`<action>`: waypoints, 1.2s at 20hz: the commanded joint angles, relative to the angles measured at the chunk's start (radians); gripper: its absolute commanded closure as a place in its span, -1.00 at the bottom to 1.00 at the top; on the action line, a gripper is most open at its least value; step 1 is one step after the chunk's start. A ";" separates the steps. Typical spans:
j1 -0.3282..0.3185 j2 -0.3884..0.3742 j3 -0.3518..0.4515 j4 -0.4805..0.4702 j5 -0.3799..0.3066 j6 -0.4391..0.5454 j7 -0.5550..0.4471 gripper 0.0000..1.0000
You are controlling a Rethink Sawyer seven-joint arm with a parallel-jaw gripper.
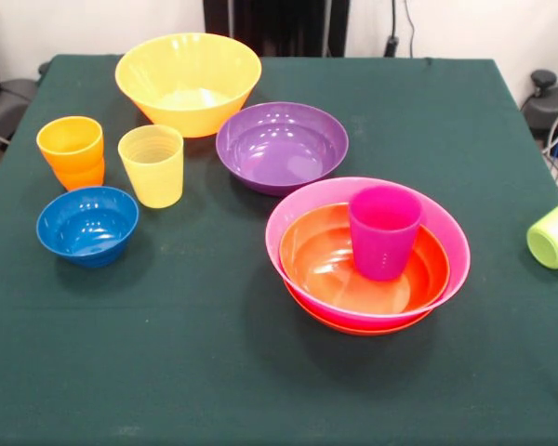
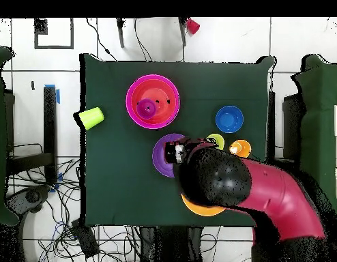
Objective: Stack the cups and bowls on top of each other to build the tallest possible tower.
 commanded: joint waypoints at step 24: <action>0.141 -0.085 -0.045 0.377 0.083 -0.194 0.134 -1.00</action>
